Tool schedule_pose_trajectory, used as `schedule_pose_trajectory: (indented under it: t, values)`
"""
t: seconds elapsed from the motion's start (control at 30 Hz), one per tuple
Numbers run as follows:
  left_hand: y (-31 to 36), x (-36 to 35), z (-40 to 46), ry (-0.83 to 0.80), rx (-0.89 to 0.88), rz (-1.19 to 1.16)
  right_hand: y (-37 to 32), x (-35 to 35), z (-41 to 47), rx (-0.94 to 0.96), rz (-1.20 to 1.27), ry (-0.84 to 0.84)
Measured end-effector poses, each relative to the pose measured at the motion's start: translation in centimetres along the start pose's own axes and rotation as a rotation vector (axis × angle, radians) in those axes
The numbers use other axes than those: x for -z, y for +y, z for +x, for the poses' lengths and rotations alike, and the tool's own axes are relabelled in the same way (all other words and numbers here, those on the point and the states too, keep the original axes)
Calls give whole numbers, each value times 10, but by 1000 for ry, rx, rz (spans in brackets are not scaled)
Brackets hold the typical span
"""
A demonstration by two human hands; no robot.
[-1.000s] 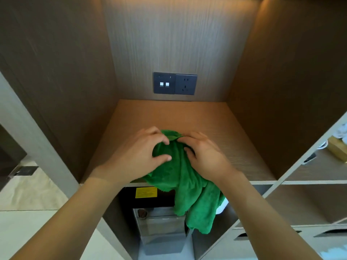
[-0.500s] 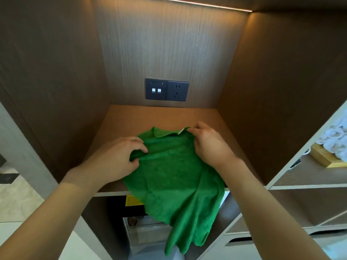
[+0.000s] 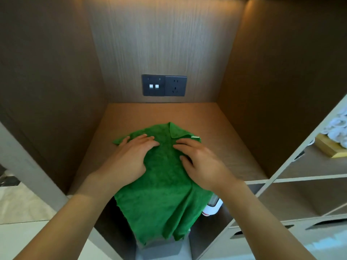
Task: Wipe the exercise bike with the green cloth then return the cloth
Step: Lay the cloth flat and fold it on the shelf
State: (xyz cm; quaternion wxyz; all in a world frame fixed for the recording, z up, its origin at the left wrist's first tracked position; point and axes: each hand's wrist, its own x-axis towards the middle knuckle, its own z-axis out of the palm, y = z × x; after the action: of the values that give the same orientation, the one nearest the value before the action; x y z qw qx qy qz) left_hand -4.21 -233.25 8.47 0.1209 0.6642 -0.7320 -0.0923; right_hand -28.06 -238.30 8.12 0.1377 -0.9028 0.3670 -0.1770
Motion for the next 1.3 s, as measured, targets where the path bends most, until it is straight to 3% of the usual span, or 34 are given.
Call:
schedule_pose_trajectory:
  t: [0.13,0.27,0.47,0.67,0.77,0.83,0.93,1.07,1.3]
  values:
    - [-10,2,-18,10,-53,-115,7,8,-5,-126,-27,-32]
    - [-9,0,-37,90,-32,-211,9,8,-22,-99,-205,45]
    - [7,-4,-29,169,22,-46,15,7,3,-105,-152,-28]
    - [3,0,-10,60,149,87,32,10,21,-265,-253,-76]
    - [2,3,0,-5,175,158,23,3,10,-221,-380,39]
    - [7,2,4,-35,180,185,15,-1,2,-120,-294,77]
    - [12,-6,2,-41,179,158,6,-5,-9,-64,-23,-69]
    - [-5,-13,-16,-51,104,39,18,1,-19,-81,-73,-200]
    - [-18,-9,4,-102,80,67,30,10,-3,-56,-80,-272]
